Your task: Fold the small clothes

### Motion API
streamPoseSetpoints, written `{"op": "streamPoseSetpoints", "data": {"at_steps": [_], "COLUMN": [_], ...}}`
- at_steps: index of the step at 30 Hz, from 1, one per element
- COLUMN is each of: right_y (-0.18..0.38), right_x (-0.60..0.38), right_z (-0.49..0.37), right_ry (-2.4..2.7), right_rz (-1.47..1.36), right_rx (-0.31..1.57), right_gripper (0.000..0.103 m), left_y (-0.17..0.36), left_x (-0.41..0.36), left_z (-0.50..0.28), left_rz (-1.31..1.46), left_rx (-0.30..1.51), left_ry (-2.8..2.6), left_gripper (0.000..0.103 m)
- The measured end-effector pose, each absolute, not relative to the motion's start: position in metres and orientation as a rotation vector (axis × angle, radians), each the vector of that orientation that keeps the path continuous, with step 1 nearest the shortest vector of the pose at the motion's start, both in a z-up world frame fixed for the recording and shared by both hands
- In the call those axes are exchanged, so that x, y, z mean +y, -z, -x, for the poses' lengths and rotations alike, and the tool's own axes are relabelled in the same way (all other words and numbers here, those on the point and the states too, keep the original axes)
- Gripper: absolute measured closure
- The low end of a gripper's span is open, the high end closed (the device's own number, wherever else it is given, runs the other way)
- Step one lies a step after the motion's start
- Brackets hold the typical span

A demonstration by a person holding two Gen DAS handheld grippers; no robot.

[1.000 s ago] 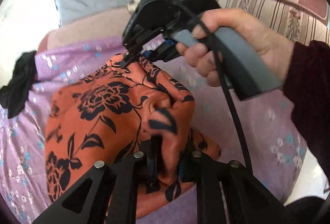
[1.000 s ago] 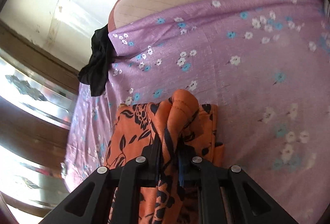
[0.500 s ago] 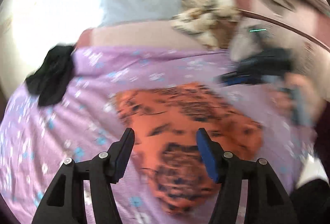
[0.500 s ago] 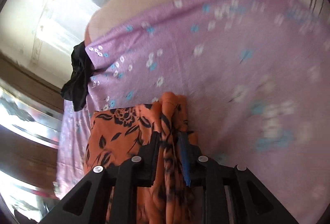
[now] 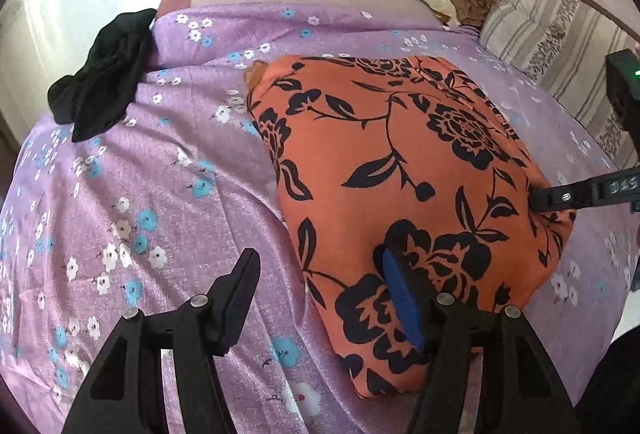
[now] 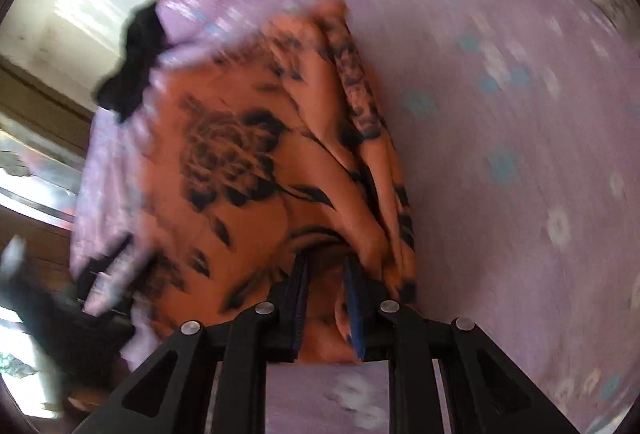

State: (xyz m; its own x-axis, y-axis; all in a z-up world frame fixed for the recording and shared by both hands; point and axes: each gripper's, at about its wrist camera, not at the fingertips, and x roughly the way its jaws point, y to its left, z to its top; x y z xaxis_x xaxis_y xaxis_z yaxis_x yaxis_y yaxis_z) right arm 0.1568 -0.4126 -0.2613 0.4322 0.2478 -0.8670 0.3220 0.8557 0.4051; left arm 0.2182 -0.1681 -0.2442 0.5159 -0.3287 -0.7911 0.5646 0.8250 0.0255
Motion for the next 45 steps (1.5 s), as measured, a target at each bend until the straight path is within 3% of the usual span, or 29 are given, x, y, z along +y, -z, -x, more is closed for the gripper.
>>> {"op": "streamPoseSetpoints", "data": {"at_steps": [8,14,16,26,32,45], "right_y": [0.212,0.252,0.27,0.228,0.265,0.238], "right_x": [-0.417,-0.43,-0.432,-0.391,-0.357,-0.391], "right_z": [-0.223,-0.305,-0.317,-0.331,-0.362,-0.295], "right_ry": [0.115,0.232,0.228,0.042,-0.002,-0.009], "right_rz": [-0.495,-0.517,-0.546,-0.525,-0.477,-0.626], "right_rx": [1.042,1.08,1.118,1.006,1.099,0.993], "right_gripper": [0.082,0.082,0.082,0.08,0.08,0.079], "left_y": [0.252,0.257,0.258,0.259,0.26,0.26], "left_x": [-0.165,-0.167,-0.168,-0.17,-0.169,-0.168], "left_z": [-0.229,-0.236,-0.238,-0.237,-0.239,-0.239], "left_rz": [-0.258,-0.238,-0.231,-0.236,-0.232,-0.231], "left_rx": [0.898,0.91,0.914,0.904,0.905,0.906], "left_ry": [0.517,0.513,0.515,0.505,0.503,0.504], "left_gripper": [0.021,0.013,0.012,0.01,0.009,0.009]}}
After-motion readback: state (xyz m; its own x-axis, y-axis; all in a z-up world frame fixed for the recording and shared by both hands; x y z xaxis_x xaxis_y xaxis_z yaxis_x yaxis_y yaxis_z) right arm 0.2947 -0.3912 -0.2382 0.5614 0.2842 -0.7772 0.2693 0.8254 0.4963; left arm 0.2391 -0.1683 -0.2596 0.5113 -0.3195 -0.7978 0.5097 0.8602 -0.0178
